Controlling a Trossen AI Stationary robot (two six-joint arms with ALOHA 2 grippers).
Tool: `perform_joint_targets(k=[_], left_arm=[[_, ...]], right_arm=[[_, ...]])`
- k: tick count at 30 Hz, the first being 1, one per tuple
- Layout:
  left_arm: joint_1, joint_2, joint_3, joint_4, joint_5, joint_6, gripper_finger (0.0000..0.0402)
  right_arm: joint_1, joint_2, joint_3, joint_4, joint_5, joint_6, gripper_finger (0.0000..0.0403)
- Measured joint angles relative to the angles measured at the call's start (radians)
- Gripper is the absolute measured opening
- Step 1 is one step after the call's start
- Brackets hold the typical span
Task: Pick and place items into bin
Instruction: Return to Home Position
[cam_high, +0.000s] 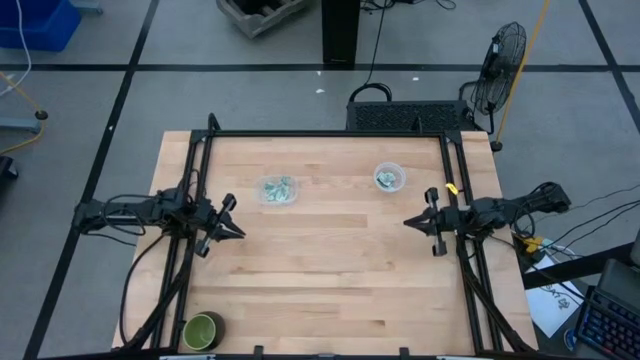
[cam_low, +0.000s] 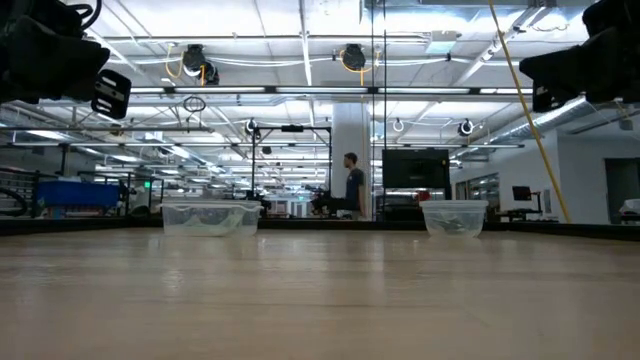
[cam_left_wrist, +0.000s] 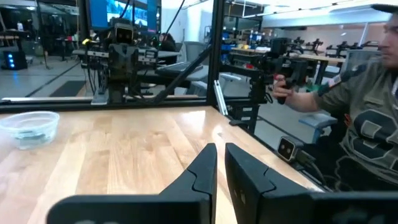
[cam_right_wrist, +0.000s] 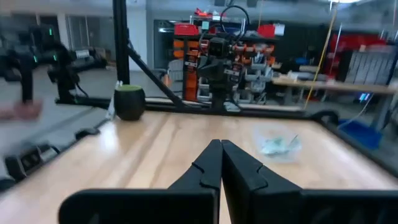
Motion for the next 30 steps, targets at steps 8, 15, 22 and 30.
perform_joint_targets(k=[8, 15, 22, 30], left_arm=[[0.001, 0.001, 0.0, 0.008, 0.0, -0.002, 0.0037], [0.001, 0.001, 0.0, 0.012, 0.0, -0.002, 0.0037], [0.001, 0.001, 0.0, 0.013, 0.0, -0.002, 0.0037], [0.001, 0.001, 0.0, 0.013, 0.0, -0.002, 0.0037]], right_arm=[[0.0, 0.004, -0.002, 0.0, -0.003, 0.19, 0.0], [0.0, 0.017, -0.003, -0.004, -0.003, 0.237, 0.0003], [0.0, 0.017, -0.004, 0.011, -0.003, 0.232, 0.0002], [0.0, 0.017, -0.004, 0.028, -0.003, 0.233, 0.0002]])
